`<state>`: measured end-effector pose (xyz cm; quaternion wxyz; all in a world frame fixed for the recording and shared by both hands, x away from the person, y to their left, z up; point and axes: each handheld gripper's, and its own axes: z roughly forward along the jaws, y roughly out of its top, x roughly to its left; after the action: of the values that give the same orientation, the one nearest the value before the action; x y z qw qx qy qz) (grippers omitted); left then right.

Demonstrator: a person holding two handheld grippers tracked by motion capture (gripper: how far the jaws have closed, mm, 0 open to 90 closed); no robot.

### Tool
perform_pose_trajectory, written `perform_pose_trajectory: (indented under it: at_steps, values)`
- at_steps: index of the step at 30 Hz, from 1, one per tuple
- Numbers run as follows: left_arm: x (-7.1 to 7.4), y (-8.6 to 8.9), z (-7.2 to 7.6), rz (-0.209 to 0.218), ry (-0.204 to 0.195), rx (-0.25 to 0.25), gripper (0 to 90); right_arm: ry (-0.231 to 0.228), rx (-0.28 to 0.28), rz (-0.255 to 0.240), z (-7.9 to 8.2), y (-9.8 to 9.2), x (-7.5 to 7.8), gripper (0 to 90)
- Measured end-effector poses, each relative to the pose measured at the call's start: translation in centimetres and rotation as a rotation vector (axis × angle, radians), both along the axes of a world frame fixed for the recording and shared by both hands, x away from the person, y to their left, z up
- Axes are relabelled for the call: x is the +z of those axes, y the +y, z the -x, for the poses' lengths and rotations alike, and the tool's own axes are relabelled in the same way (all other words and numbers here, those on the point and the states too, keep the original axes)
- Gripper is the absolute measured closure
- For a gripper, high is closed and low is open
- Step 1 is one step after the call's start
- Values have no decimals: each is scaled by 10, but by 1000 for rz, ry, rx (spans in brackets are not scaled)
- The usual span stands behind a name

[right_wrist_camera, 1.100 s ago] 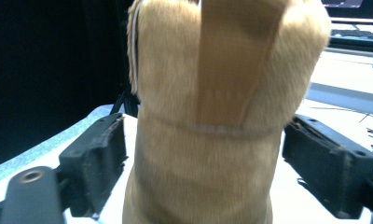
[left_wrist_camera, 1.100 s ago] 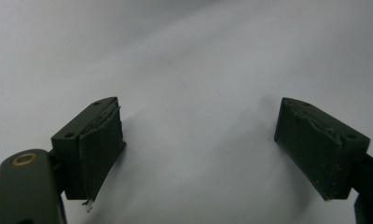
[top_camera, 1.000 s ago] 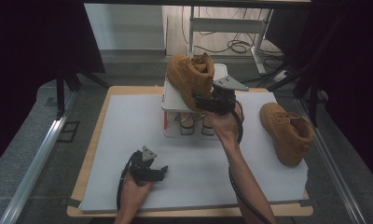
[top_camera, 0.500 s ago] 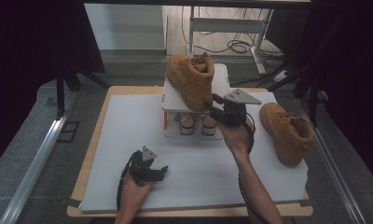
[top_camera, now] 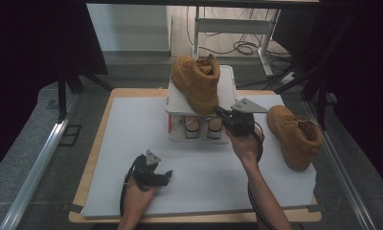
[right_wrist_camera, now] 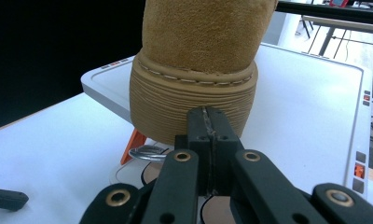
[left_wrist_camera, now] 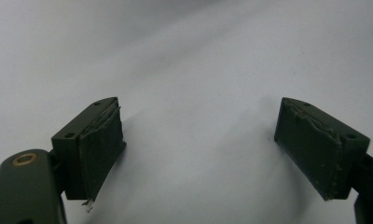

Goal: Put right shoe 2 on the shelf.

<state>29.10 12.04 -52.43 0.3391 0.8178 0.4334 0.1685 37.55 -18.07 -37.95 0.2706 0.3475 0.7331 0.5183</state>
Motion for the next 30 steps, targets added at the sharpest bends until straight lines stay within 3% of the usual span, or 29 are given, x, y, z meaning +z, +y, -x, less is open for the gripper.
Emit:
perform_pose_trajectory:
  at_steps: [6,18,30]
  values:
    - [0,0,0,0,0,0,152,2,3,9,0,3,2,896]
    - [0,0,0,1,0,0,152,1,72,11,-3,27,1,895]
    - [0,0,0,2,0,-2,152,-43,102,57,-8,46,-1,895]
